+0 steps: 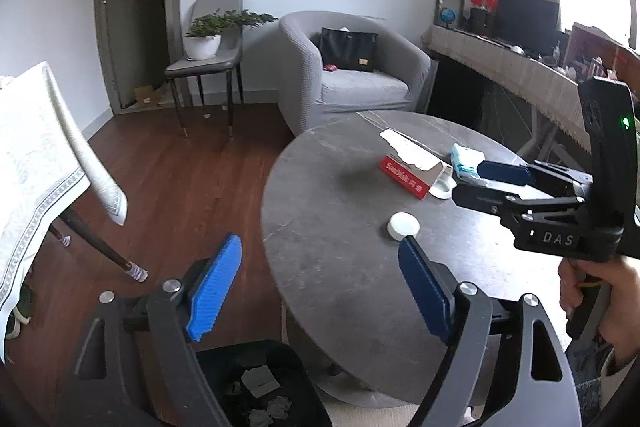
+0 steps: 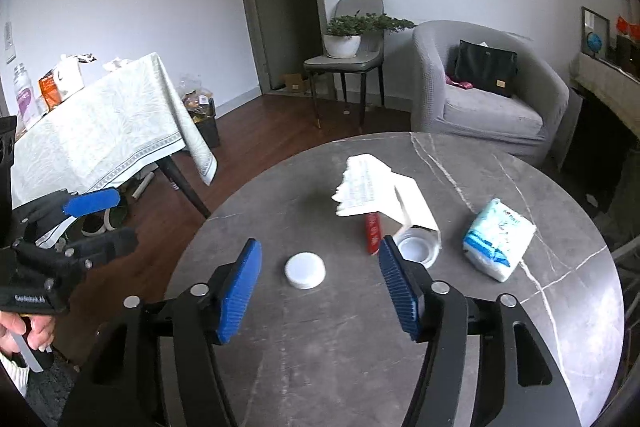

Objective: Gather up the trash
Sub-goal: 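Return both grippers from the bin back over the table, then grasp the white cap with the left gripper while the right grasps the folded paper with SanDisk card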

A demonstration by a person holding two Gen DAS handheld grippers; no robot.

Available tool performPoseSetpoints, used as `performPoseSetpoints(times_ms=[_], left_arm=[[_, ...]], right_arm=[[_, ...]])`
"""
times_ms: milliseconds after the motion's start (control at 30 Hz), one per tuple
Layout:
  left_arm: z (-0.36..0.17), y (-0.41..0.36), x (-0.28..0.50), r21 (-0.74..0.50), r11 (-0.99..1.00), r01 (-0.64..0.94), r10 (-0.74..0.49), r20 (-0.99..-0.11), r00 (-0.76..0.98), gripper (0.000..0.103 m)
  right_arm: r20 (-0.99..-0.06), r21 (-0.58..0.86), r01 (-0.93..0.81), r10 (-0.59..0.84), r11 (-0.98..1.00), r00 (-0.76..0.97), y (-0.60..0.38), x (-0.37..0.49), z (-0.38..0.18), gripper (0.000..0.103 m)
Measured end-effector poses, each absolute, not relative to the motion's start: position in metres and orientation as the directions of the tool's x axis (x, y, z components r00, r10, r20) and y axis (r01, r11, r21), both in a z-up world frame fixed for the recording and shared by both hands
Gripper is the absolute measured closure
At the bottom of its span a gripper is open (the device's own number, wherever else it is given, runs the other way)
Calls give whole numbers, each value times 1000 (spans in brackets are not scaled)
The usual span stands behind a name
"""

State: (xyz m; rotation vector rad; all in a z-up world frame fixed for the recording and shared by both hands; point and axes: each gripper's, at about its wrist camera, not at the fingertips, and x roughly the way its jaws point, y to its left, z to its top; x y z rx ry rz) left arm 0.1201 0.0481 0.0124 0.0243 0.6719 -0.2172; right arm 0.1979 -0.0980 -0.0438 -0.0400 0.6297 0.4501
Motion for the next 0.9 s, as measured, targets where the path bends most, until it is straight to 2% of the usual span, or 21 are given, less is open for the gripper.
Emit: performPoseSetpoints(times_ms=[300, 900], left_arm=[[0, 21, 142, -34, 956, 290, -243, -645, 724, 18], [-33, -22, 187, -68, 884, 463, -363, -725, 586, 20]], right_arm=[[-593, 100, -402, 380, 910, 710, -115, 218, -49, 23], [-673, 86, -424, 367, 902, 642, -116, 269, -68, 21]])
